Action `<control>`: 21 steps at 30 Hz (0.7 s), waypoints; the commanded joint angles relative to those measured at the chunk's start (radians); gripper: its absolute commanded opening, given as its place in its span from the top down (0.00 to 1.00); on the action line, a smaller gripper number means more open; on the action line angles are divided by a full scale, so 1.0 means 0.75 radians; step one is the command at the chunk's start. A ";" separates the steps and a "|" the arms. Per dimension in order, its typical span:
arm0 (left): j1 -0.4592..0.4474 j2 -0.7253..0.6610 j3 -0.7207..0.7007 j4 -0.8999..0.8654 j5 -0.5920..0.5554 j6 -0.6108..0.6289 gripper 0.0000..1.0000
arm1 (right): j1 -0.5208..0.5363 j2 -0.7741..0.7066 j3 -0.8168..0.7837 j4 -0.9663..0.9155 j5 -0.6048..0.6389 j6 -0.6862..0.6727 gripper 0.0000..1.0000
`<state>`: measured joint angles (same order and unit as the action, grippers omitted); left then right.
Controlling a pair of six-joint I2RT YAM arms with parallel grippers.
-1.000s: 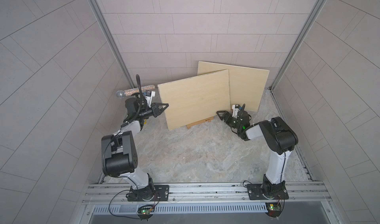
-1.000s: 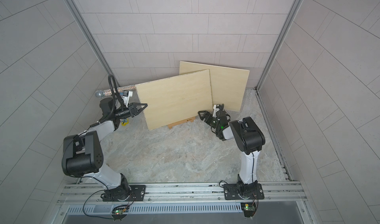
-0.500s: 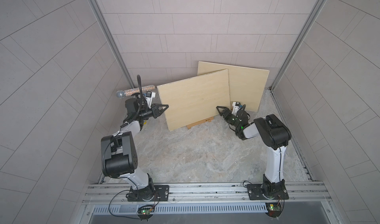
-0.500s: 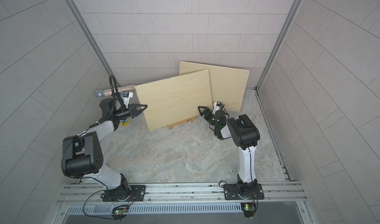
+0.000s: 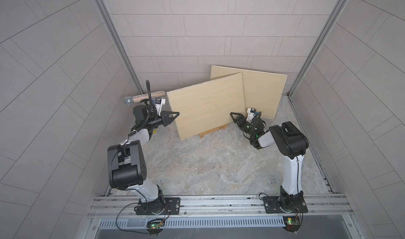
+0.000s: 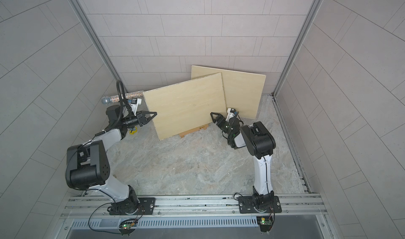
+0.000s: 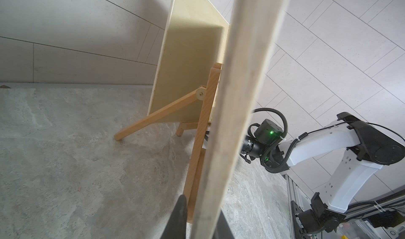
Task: Disassemble the easel
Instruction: Pick up the drawing board from the easel.
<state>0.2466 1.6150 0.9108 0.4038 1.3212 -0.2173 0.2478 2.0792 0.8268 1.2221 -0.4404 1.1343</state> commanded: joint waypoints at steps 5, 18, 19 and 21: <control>-0.004 -0.024 -0.026 -0.039 -0.121 -0.200 1.00 | 0.032 -0.095 0.028 0.132 -0.039 -0.001 0.10; -0.017 -0.095 -0.041 -0.020 -0.132 -0.209 1.00 | 0.034 -0.182 0.050 0.082 -0.047 -0.018 0.10; -0.020 -0.097 -0.045 -0.018 -0.132 -0.211 1.00 | 0.034 -0.181 0.047 0.089 -0.048 -0.017 0.10; -0.030 -0.116 -0.053 -0.023 -0.142 -0.201 1.00 | 0.034 -0.183 0.035 0.097 -0.039 -0.016 0.10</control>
<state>0.2348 1.5555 0.8928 0.4347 1.2812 -0.3180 0.2592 2.0045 0.8268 1.1927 -0.4408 1.1301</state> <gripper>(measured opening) 0.151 0.901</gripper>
